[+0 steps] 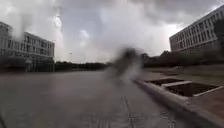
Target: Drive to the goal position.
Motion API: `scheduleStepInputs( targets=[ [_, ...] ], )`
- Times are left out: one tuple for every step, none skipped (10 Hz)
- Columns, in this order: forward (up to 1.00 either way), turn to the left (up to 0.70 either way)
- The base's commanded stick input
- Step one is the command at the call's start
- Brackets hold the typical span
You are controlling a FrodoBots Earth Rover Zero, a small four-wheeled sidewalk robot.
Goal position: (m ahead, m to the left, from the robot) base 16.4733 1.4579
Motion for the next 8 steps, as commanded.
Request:
scheduleStepInputs(
  targets=[
    [0.7, 0.0],
    [0.7, 0.0],
    [0.7, 0.0],
    [0.7, 0.0],
    [0.7, 0.0],
    [0.7, 0.0],
    [0.7, 0.0],
    [0.7, 0.0]
  ],
)
